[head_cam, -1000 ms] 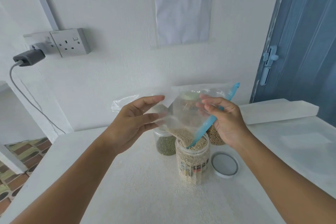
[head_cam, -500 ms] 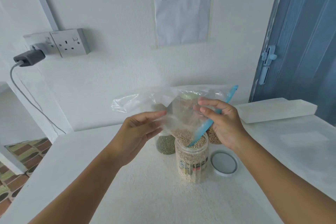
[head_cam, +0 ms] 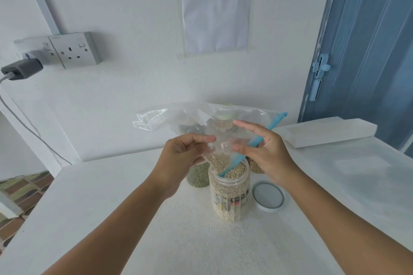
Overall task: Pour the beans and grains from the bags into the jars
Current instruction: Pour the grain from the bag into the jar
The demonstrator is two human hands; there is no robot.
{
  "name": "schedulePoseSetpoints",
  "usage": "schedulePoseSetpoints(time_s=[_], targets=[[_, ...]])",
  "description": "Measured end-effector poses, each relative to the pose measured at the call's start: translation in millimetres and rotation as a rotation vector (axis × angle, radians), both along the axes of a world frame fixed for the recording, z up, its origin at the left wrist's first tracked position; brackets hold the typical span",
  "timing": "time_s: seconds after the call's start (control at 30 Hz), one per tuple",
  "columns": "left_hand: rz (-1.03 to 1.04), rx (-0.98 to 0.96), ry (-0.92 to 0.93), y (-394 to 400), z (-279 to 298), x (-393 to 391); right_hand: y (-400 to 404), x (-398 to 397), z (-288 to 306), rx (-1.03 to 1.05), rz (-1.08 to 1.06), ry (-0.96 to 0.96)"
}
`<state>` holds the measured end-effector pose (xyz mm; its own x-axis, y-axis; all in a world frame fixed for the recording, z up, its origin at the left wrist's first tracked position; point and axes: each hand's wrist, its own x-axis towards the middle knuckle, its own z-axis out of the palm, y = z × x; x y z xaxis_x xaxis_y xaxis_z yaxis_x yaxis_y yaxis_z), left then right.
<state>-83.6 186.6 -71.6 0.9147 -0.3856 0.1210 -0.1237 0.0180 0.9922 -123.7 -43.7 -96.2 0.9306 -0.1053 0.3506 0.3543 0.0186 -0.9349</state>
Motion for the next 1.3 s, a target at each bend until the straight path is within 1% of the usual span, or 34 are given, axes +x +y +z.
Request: schedulePoseSetpoints(time_s=[0.3,0.4,0.5,0.6,0.7,0.8,1.03,1.3], targets=[[0.011,-0.036,-0.042,-3,8,-2,4,-4,4,0.046,-0.046,-0.017],[-0.058,-0.022,-0.051,-1,4,-1,8,-2,3,0.072,-0.098,-0.025],[-0.125,0.018,-0.036,-1,2,0,10,-1,1,0.052,-0.128,-0.017],[-0.136,0.042,-0.028,-3,1,-1,10,-1,-1,0.052,-0.12,-0.015],[-0.09,0.041,-0.042,-5,3,0,9,-1,0,0.075,-0.109,-0.003],[-0.077,0.034,-0.055,-6,8,0,8,-3,3,0.055,-0.086,-0.005],[-0.167,0.056,-0.043,-4,8,-4,9,-3,5,0.02,-0.103,-0.002],[-0.156,0.092,-0.056,-5,7,-3,12,-7,5,0.018,-0.096,-0.008]])
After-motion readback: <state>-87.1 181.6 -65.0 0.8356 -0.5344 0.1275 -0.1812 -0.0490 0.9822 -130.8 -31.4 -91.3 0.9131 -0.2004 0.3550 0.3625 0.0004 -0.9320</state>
